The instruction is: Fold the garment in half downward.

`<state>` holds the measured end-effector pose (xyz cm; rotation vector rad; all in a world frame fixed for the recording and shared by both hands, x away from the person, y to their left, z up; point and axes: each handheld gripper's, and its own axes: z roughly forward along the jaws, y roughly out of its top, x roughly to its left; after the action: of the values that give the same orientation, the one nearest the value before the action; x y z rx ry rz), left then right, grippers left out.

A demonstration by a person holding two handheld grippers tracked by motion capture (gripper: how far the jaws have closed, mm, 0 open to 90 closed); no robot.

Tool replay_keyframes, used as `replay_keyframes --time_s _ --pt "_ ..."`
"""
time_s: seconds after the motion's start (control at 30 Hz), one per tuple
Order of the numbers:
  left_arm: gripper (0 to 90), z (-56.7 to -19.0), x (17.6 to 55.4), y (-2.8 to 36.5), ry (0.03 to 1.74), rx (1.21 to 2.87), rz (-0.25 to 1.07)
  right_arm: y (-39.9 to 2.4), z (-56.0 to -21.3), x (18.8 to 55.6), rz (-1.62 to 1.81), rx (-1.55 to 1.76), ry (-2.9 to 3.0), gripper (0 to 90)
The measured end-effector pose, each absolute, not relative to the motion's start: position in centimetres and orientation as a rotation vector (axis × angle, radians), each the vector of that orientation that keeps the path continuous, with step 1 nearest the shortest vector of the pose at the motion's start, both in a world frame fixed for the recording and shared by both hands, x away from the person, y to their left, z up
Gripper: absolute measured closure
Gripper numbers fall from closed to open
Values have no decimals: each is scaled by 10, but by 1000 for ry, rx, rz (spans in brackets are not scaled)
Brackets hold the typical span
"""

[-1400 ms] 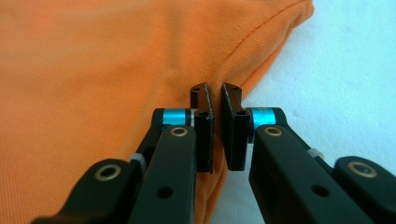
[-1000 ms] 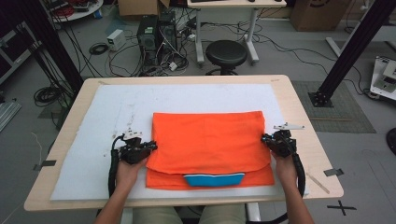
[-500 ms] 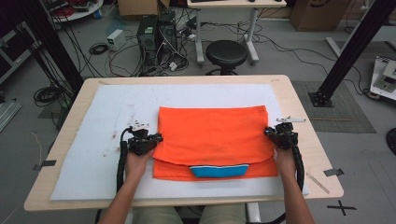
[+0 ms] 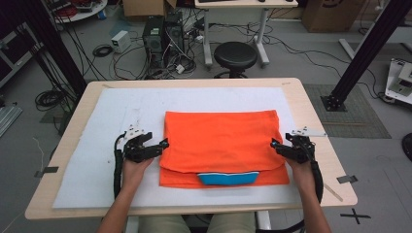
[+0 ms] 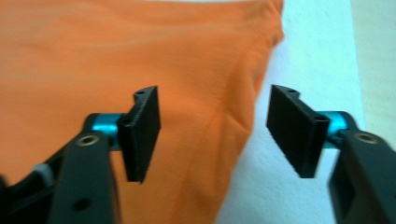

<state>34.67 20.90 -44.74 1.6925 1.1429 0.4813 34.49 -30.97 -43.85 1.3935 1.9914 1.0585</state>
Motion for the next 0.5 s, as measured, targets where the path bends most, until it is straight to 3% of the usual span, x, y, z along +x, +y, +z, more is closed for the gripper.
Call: replay_keyframes --time_s 0.2,0.5 --pt "233 -445 340 217 1061 1674 496 -302 -432 330 1090 1314 1999 209" --pt "233 -442 333 215 1026 1675 508 -300 -429 316 1112 1284 2023 209"
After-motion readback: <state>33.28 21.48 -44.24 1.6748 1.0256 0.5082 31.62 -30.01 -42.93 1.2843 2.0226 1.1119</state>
